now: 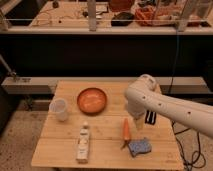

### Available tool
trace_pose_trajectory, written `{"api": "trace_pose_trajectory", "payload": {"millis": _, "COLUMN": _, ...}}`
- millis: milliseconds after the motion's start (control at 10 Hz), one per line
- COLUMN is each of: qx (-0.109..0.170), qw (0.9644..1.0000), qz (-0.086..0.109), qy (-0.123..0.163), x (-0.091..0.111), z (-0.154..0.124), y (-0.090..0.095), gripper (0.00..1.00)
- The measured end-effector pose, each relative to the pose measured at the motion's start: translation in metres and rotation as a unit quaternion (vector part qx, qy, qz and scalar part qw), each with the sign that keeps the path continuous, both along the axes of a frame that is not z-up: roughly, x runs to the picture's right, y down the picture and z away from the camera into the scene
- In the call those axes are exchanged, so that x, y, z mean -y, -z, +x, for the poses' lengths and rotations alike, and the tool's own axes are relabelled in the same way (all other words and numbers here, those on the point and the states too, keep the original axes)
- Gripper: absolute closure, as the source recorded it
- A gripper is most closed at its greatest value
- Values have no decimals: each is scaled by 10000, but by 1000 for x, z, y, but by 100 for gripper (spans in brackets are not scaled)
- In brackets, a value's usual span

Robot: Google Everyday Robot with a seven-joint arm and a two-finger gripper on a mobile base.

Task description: Place the pepper in the ceramic bowl

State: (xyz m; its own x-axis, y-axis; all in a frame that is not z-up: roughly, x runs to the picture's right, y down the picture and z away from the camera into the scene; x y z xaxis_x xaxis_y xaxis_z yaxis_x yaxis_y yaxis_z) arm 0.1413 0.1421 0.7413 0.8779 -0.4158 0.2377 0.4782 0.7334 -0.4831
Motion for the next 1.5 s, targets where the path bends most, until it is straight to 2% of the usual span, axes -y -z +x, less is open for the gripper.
{"api": "trace_pose_trajectory", "payload": {"millis": 400, "qx": 228, "qw": 9992, "qz": -35, "qy": 340, "x": -15, "z": -9, "y": -12, "gripper": 20}}
{"api": "trace_pose_trajectory", "payload": {"millis": 800, "qx": 376, "qw": 9977, "qz": -52, "qy": 563, "x": -24, "z": -12, "y": -18, "gripper": 20}}
{"api": "trace_pose_trajectory", "payload": {"millis": 1000, "qx": 540, "qw": 9953, "qz": -65, "qy": 800, "x": -32, "z": -19, "y": -23, "gripper": 20}}
{"api": "trace_pose_trajectory", "payload": {"millis": 1500, "qx": 750, "qw": 9911, "qz": -86, "qy": 1101, "x": -47, "z": -22, "y": -33, "gripper": 20}}
